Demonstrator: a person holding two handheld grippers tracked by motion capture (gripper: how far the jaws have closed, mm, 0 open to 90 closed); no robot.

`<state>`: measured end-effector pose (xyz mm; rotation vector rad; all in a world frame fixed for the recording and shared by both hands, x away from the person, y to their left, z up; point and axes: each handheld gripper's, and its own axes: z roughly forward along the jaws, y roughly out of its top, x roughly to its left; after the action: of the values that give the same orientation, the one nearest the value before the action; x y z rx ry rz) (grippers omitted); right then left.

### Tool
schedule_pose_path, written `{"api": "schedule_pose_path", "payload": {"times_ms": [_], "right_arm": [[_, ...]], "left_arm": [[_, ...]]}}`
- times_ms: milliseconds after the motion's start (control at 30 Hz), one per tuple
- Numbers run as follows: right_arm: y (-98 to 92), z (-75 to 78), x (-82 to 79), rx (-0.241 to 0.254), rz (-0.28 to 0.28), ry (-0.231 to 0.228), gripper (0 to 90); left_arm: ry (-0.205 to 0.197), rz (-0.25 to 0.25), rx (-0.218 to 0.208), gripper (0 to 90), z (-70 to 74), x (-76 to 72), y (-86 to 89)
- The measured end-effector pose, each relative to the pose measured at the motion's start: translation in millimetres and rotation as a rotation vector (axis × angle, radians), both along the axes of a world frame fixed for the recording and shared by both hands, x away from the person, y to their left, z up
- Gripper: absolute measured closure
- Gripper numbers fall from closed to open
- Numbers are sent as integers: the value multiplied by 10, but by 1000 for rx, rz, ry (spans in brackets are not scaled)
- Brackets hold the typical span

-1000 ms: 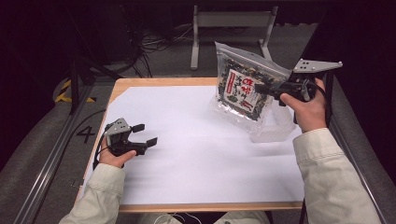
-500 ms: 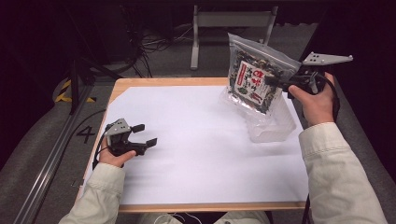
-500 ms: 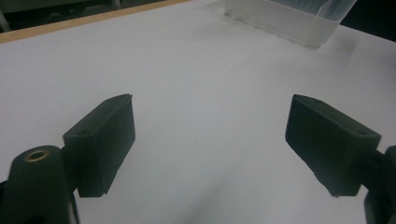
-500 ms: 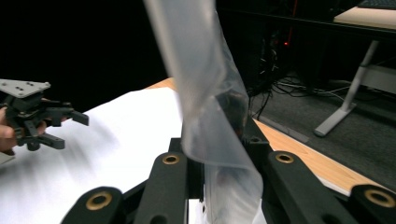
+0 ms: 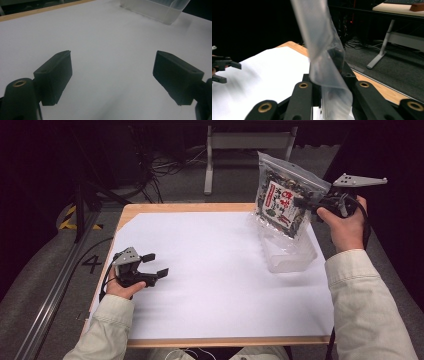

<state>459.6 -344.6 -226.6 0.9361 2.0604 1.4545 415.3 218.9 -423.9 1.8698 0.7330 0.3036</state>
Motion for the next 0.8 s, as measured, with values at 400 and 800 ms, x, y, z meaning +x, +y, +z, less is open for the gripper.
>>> {"api": "schedule_pose_path", "payload": {"times_ms": [400,800], "right_arm": [[-186,-76,38,0,-62,12,759],[-285,-176,58,4,-85,21,759]], "left_arm": [[1,-5,5,169,0,2,-1],[5,-10,10,169,-7,8,-8]]}}
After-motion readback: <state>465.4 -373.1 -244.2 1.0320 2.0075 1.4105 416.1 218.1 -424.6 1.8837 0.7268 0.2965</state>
